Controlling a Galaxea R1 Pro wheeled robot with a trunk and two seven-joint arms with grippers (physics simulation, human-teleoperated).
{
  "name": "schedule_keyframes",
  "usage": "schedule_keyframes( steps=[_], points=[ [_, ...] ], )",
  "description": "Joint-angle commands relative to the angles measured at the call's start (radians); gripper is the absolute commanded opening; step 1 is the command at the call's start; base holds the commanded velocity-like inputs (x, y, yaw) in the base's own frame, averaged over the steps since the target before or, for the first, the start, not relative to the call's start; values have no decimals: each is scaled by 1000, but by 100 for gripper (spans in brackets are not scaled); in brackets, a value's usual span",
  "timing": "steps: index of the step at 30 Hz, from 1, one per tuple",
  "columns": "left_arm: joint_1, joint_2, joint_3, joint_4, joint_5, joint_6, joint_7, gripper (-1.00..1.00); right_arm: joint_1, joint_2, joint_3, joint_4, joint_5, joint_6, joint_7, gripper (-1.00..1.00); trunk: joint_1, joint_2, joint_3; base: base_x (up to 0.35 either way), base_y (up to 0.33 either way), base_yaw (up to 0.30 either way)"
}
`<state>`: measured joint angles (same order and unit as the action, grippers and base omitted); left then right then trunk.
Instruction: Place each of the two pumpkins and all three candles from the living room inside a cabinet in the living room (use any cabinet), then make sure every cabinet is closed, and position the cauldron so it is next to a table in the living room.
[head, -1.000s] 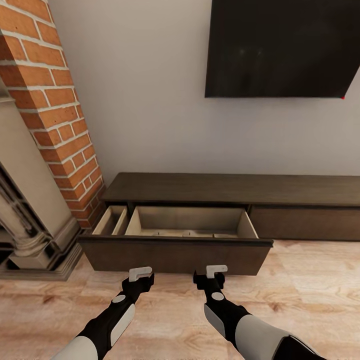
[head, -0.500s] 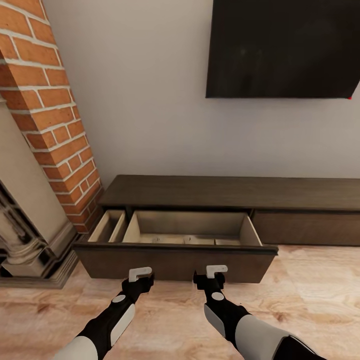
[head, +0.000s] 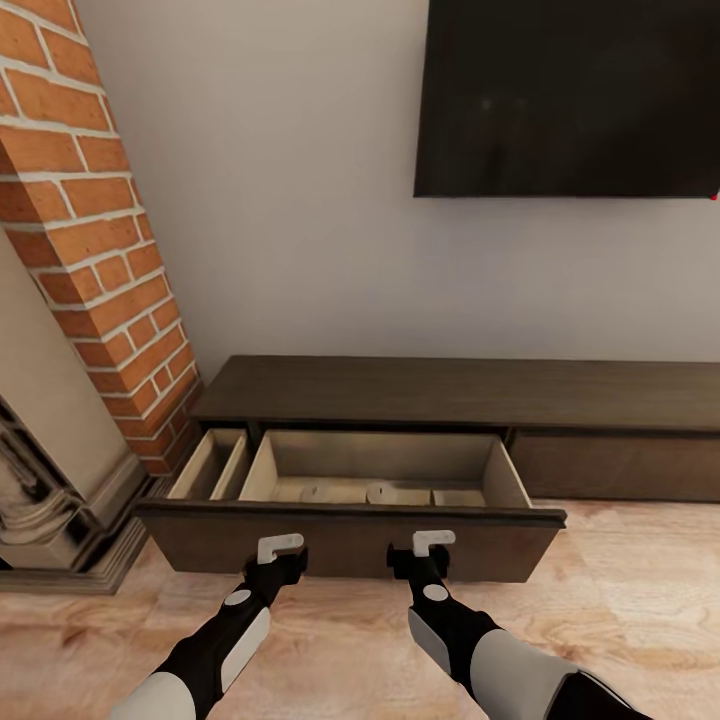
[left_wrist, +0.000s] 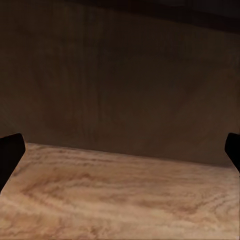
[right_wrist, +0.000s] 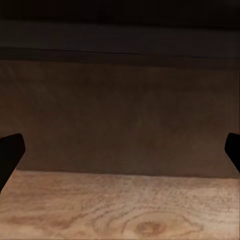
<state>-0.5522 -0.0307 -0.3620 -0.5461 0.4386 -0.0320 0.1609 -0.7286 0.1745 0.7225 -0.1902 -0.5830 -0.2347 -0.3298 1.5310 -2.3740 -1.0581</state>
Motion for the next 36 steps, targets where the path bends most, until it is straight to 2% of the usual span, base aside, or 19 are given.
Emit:
schedule_keyframes(
  steps=[1,15,36],
  points=[
    [0,0,0,0,0,-1,0,100,0,0,0,0,0,0,0,100,0,0,0,259,0,0],
    [0,0,0,0,0,-2,-1,100,0,0,0,0,0,0,0,100,0,0,0,76,0,0],
    [0,0,0,0,0,6,-1,100,0,0,0,0,0,0,0,100,0,0,0,233,0,0]
  ],
)
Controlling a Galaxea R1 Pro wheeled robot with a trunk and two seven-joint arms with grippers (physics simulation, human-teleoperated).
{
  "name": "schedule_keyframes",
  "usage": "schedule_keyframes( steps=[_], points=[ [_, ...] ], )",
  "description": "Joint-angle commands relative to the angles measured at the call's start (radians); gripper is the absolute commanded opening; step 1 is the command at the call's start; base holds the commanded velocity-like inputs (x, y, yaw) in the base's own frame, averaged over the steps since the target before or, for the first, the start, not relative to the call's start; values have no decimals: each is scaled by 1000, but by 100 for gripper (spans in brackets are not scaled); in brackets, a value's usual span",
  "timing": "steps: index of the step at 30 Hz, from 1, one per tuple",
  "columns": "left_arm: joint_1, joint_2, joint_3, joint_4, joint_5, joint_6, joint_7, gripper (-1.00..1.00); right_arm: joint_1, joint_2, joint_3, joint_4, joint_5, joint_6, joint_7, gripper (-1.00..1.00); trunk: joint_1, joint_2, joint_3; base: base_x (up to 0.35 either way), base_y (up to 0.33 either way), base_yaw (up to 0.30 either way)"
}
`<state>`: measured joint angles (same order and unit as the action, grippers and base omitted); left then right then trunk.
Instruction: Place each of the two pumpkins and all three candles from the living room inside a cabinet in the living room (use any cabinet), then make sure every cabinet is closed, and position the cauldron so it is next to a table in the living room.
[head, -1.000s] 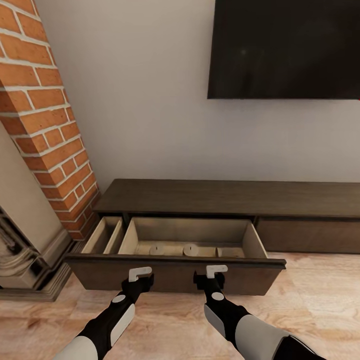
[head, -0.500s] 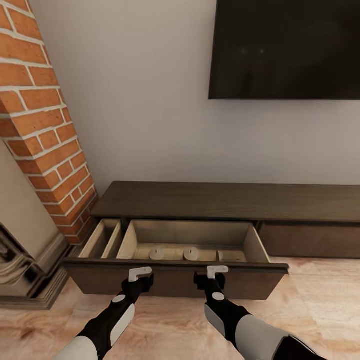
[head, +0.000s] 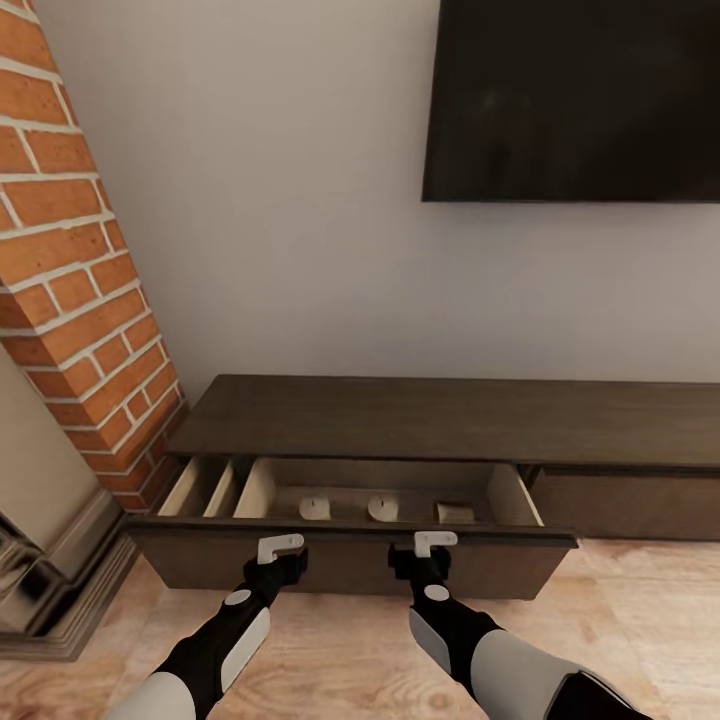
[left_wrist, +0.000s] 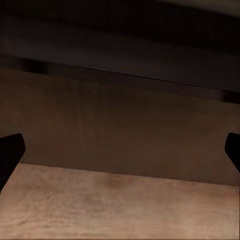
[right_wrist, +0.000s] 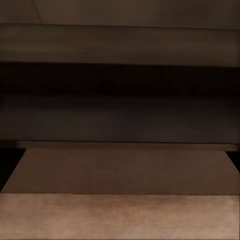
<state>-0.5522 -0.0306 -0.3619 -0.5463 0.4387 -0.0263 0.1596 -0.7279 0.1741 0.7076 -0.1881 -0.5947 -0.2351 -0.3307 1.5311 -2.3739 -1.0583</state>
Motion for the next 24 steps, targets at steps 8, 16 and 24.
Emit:
schedule_keyframes(
  steps=[8,16,24],
  points=[
    [0,0,0,0,0,0,0,100,-1,0,14,-2,12,0,1,100,0,0,0,230,0,0],
    [0,0,0,0,0,-1,0,100,-1,0,13,-2,12,0,1,100,0,0,0,187,0,0],
    [0,0,0,0,0,-1,0,100,-1,0,13,-2,12,0,1,100,0,0,0,247,0,0]
  ],
)
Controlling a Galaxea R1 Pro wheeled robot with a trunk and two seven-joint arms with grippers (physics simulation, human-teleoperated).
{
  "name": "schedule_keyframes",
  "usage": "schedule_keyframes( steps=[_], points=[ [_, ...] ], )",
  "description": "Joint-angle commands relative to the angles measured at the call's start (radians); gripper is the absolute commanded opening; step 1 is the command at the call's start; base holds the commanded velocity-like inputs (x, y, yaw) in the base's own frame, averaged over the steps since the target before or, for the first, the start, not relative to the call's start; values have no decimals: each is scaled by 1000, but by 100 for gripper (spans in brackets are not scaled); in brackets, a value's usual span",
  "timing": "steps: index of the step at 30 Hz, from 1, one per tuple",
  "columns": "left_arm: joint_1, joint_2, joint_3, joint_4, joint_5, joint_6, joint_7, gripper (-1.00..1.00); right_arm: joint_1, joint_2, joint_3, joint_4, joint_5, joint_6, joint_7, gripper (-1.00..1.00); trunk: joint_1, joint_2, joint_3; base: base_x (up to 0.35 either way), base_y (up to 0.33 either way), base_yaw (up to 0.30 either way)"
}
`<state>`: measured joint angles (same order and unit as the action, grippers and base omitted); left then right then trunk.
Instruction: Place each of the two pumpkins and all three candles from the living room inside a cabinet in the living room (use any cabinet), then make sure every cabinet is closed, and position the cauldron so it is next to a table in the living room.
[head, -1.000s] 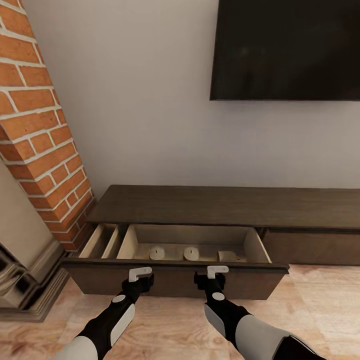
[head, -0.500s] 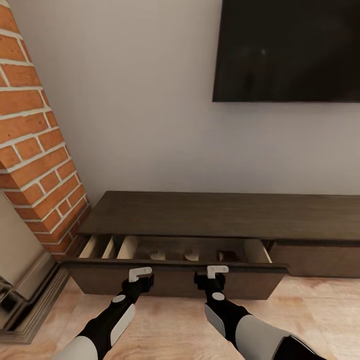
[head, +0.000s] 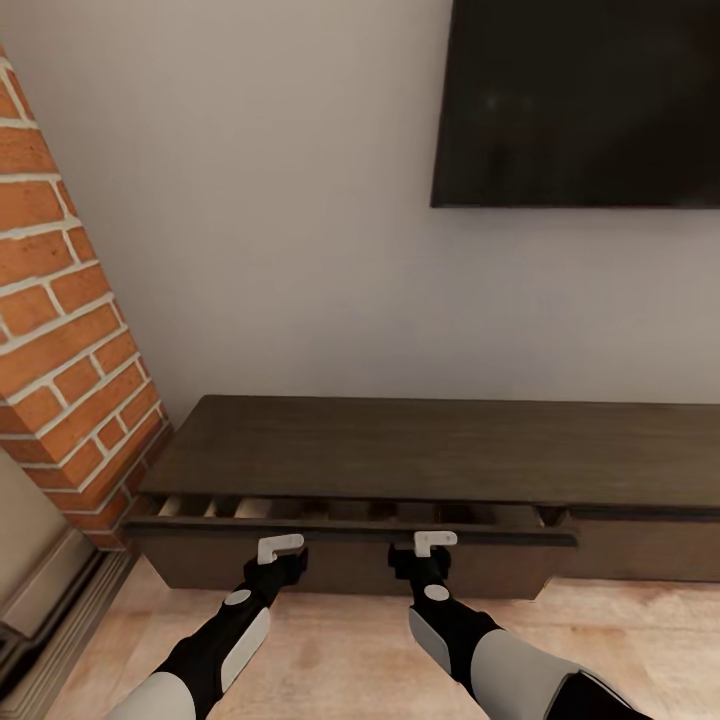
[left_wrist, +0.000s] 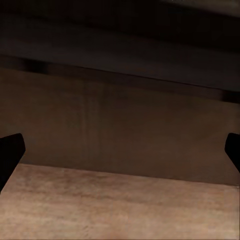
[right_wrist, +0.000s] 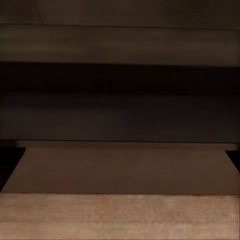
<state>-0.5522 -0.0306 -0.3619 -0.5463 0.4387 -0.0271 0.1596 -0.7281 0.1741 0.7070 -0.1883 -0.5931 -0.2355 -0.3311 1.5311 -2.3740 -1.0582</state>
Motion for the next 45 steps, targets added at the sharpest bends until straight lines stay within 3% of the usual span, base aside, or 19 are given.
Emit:
schedule_keyframes(
  steps=[1,26,45],
  points=[
    [0,0,0,0,0,0,0,100,-1,0,14,-2,10,1,1,100,0,0,0,256,0,0],
    [0,0,-1,0,-4,-8,0,100,-1,0,14,-2,10,0,1,100,0,0,0,99,0,0],
    [0,1,4,0,-2,3,0,100,-1,0,12,-2,10,4,1,100,0,0,0,-288,0,0]
  ],
)
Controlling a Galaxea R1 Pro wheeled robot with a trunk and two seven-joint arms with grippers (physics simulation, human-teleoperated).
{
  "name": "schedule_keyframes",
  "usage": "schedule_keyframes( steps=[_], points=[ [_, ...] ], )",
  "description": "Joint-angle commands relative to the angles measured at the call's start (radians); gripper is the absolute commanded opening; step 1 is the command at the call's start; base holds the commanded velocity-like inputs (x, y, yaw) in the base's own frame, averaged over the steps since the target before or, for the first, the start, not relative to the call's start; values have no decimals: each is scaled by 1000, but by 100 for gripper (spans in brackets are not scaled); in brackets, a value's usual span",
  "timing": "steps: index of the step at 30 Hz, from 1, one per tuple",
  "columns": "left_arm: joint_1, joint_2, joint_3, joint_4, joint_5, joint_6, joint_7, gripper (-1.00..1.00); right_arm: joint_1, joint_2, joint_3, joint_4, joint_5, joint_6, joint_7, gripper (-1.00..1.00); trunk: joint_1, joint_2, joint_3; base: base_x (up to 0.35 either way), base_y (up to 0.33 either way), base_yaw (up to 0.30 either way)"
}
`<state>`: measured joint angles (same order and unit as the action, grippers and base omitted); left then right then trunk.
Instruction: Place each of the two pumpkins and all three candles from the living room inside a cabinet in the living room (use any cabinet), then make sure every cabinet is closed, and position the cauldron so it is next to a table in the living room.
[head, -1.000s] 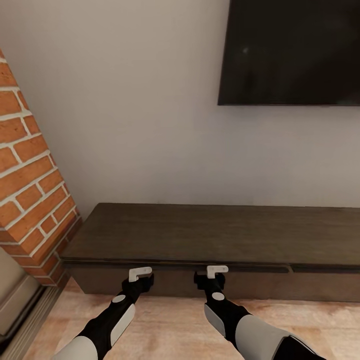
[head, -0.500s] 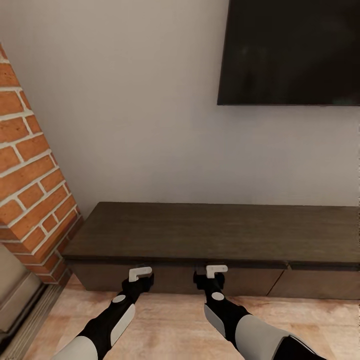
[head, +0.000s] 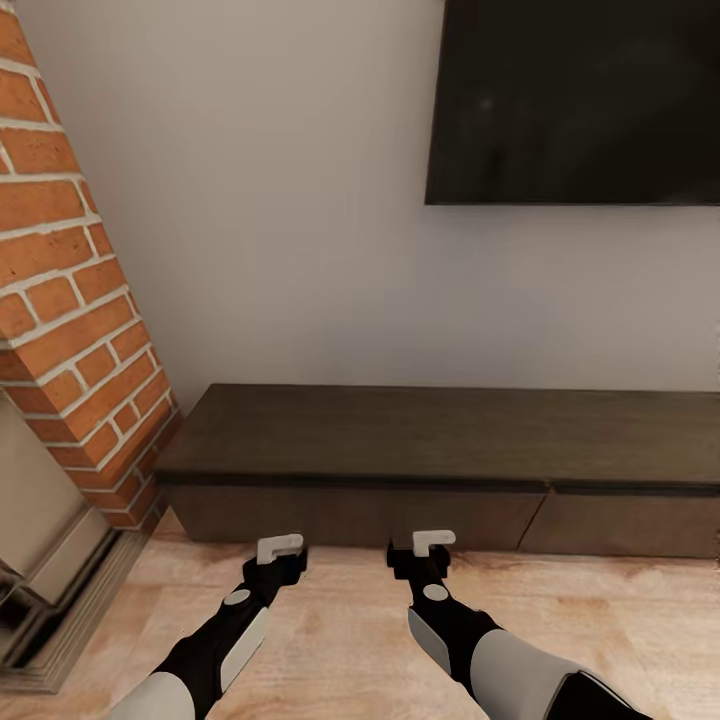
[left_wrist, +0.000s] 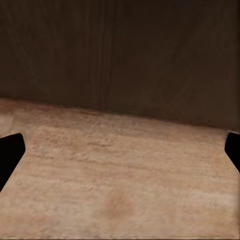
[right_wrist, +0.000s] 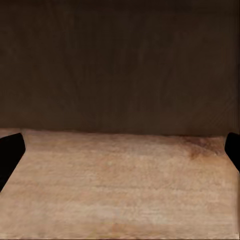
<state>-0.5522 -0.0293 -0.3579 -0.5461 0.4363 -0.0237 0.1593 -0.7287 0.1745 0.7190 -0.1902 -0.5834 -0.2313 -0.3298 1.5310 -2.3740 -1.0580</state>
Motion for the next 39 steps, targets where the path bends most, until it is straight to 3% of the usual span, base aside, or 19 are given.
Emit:
schedule_keyframes(
  steps=[1,5,7,9,10,12,13,14,15,17,20,24,39],
  points=[
    [0,0,2,0,0,1,0,100,0,0,0,0,0,1,0,100,0,0,0,-331,0,0],
    [0,3,5,-5,6,47,-1,100,0,0,-1,0,-1,7,-2,100,0,0,0,-335,0,0],
    [-4,6,10,-11,8,156,-1,100,0,0,-4,-1,-3,43,-4,100,0,0,0,-335,0,0],
    [-10,8,29,-24,8,274,-1,100,0,0,-32,-9,-14,128,-5,100,0,0,0,-255,0,0],
    [-11,8,35,-31,8,299,-1,100,0,0,-42,-11,-18,152,-5,100,0,0,0,-181,0,0],
    [-15,9,59,-58,8,372,-2,100,-2,0,-80,-15,-27,228,-6,100,0,0,0,-104,0,0],
    [-17,10,95,-100,8,462,-2,100,-8,0,-130,-19,-32,308,-6,100,0,0,0,-48,0,0],
    [-17,10,108,-115,8,495,-2,100,-10,0,-147,-23,-33,332,-5,100,0,0,0,-38,0,0],
    [-18,11,146,-161,8,603,-3,100,-14,0,-202,-48,-35,401,-6,100,0,0,0,-19,0,0],
    [-18,11,192,-220,7,737,-3,100,-17,0,-276,-99,-36,493,-6,100,0,0,0,-10,0,0],
    [-18,12,232,-278,4,848,-3,100,-17,0,-354,-155,-35,616,-7,100,-8,14,6,-3,0,0],
    [-18,12,245,-296,-1,889,-3,100,-17,0,-382,-179,-28,672,-10,100,-23,42,19,0,0,0],
    [-18,12,247,-299,-1,899,-2,100,-17,0,-393,-184,-35,690,-10,100,-81,147,66,0,0,0]
  ],
)
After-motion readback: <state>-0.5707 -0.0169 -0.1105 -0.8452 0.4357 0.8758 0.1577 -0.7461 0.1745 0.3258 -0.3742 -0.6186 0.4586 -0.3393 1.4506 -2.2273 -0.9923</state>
